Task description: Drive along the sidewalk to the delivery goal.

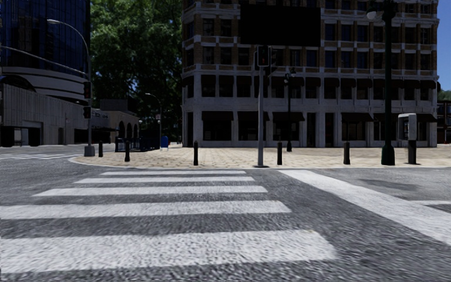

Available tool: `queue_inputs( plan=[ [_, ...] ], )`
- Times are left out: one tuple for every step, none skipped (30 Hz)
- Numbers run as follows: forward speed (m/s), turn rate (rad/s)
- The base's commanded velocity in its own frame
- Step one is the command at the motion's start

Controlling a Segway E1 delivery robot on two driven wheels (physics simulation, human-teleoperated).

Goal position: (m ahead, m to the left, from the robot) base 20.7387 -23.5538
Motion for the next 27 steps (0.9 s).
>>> queue_inputs(
  plan=[
    [2.00, 0.00],
    [2.00, 0.00],
    [2.00, 0.00],
    [2.00, 0.00],
    [2.00, 0.00],
    [2.00, 0.00],
    [2.00, 0.00],
    [2.00, 0.00],
    [2.00, 0.00],
    [2.00, 0.00],
    [2.00, 0.00],
    [2.00, 0.00],
    [2.00, 0.00],
    [2.00, 0.00],
    [2.00, 0.00],
    [2.00, 0.00],
    [2.00, 0.00],
    [2.00, 0.00],
    [2.00, 0.00],
    [2.00, 0.00],
    [2.00, 0.00],
    [2.00, 0.00],
    [2.00, 0.09],
    [2.00, 0.17],
    [2.00, 0.17],
    [2.00, 0.20],
    [2.00, 0.20]
  ],
)
